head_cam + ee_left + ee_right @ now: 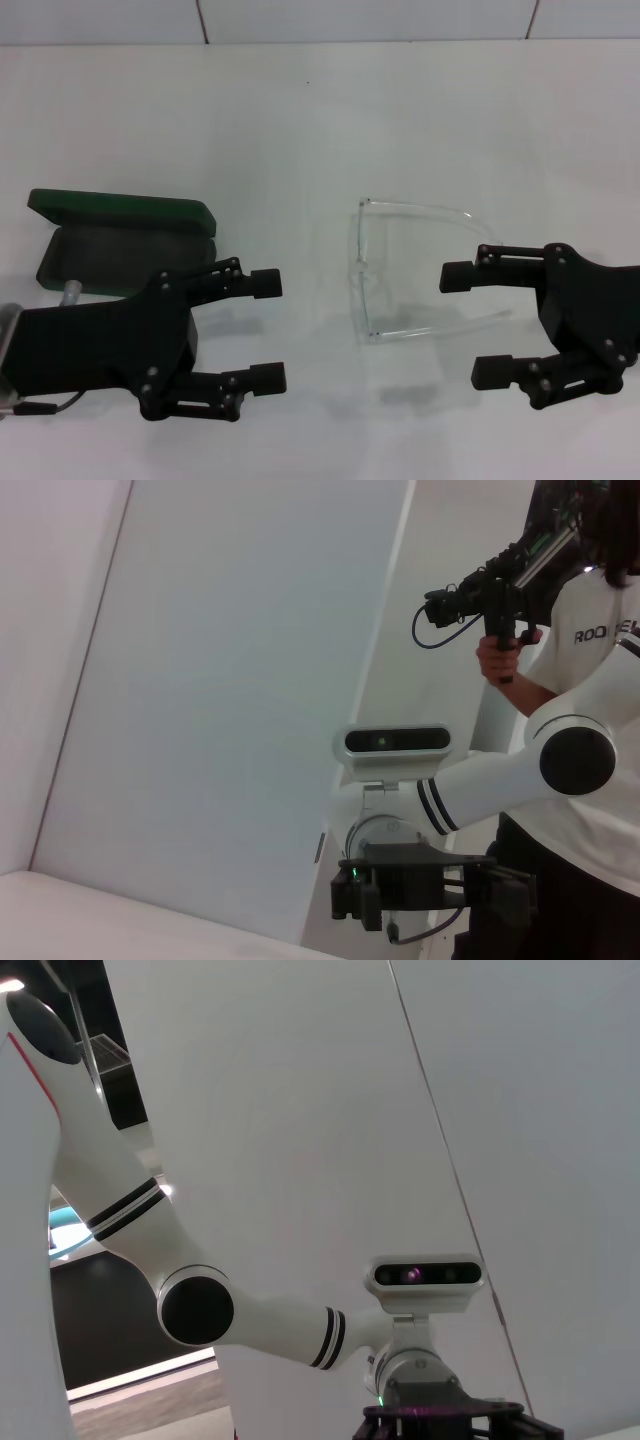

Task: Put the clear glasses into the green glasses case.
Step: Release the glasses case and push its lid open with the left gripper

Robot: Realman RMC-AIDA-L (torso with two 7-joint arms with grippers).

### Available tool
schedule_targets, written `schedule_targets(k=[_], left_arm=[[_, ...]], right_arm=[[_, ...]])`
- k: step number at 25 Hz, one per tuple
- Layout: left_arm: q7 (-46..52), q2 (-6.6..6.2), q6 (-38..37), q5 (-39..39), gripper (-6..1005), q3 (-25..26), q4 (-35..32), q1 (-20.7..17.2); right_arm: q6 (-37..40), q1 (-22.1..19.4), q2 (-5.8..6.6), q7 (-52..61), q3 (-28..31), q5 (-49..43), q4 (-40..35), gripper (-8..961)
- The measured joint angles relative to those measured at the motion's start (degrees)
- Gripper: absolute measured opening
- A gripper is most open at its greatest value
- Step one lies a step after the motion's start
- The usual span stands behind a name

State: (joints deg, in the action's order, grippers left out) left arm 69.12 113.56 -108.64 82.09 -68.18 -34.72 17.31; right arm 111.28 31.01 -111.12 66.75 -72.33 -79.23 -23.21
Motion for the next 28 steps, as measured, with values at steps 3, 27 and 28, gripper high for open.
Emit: schedule_targets(k=[3, 27, 28], left_arm=[[-0.13, 0.0, 0.0, 0.05, 892, -0.02, 0.02, -0.05], [1.77, 0.4, 0.23, -2.24, 891, 15.22, -6.58, -0.75], [3.03, 0.4, 0.92, -1.68, 891, 17.47, -8.53, -0.73]], right_arm=[[-0.02, -0.21, -0.16, -0.11, 0.0, 0.06, 0.0, 838], [-5.92, -3.23, -1.27, -1.26, 6.95, 0.31, 0.01, 836], [-6.42, -3.79, -1.41, -1.67, 8.1, 0.3, 0.01, 836]])
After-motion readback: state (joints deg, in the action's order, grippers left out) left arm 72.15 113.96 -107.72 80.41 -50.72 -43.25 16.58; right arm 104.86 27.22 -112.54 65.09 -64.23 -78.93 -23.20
